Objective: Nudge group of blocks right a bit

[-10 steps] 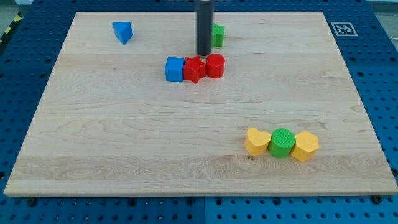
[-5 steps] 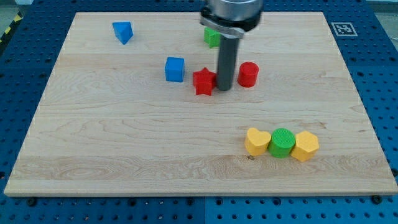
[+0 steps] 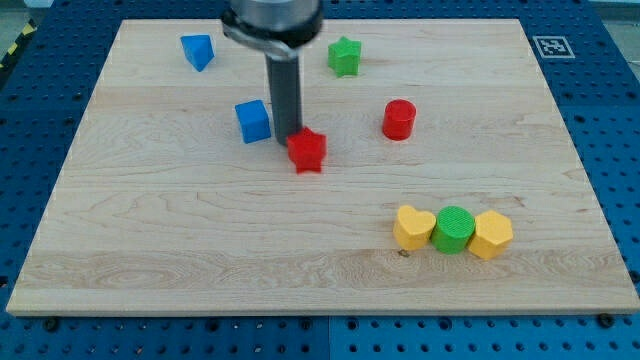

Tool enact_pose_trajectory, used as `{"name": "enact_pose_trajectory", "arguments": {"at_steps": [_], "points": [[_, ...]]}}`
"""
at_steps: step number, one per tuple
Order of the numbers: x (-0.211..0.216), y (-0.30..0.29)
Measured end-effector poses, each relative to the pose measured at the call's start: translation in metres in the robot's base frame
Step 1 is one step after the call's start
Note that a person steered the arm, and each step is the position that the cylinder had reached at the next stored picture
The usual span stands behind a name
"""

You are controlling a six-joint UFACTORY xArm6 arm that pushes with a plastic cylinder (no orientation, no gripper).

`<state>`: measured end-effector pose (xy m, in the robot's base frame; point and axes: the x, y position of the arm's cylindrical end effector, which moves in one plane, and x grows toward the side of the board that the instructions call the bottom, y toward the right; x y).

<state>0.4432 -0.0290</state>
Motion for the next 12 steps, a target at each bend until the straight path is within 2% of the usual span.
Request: {"name": "enact_pose_trajectory", "arguments": {"at_steps": [1,3,4,5,6,7,8,10,11,12], "points": [[0.017,0.020],[0.023,-0.043],[0.029,0.004],[0.025,0.076],[0.016,0.057],[0.027,0.004],[0.047,0.015],[0.049,0.096],[0.056,0.070],[0.090,0.069]]}}
